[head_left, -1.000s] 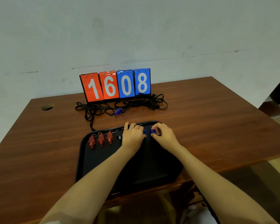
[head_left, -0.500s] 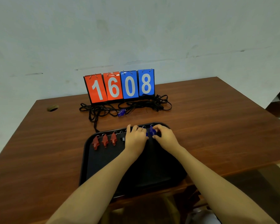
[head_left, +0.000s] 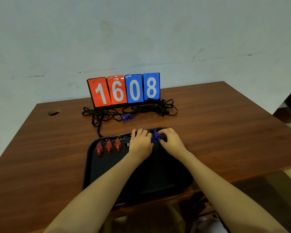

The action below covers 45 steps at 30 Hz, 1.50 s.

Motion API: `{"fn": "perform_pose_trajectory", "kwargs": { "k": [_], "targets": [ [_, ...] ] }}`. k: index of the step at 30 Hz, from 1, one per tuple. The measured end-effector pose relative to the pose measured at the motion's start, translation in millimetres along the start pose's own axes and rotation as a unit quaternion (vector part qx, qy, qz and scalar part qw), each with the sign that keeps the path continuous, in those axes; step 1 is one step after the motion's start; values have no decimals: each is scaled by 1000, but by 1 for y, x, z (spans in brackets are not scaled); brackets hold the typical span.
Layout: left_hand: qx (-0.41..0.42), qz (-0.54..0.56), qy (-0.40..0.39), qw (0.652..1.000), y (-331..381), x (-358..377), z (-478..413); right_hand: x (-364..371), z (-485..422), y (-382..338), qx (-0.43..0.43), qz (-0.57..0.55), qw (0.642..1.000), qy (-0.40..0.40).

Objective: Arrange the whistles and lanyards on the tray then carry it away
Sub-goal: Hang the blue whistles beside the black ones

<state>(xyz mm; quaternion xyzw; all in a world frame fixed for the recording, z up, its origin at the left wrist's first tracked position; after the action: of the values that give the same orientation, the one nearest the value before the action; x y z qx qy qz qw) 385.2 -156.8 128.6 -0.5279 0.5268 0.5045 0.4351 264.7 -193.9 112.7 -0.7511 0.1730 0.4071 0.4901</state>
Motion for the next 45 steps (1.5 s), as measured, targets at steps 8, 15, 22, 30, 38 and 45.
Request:
{"fn": "perform_pose_trajectory", "kwargs": {
  "k": [8,15,22,30,38,45],
  "targets": [
    [-75,64,27,995,-46,-29,-18,-4,-41,-34,-70,54,996,5],
    [-173,52,-48,982,-110,-26,-60,25,-111,-66,-97,85,991,-49],
    [-198,61,-84,975,-130,-4,-100,59,-162,-69,-119,171,971,-115],
    [-178,8,-47,983,-128,15,-120,76,-170,-64,-149,303,937,-93],
    [-128,14,-34,991,-131,16,-107,82,-160,-61,-118,164,974,-103],
    [-166,15,-98,981,-148,18,-84,80,-149,-71,-89,194,972,-104]
  ]
}}
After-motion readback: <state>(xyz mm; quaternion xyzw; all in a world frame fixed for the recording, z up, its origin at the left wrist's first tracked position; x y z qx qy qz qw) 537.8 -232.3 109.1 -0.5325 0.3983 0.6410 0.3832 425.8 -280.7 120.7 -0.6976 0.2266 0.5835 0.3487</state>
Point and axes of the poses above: each hand's wrist, its own z-axis away from the middle knuckle, its own x-axis out of the palm, y = z × x, the point moved 6 cm from there along -z, towards the middle knuckle, and after that the axes turned 14 degrees about -x, right-handed, at the moved point
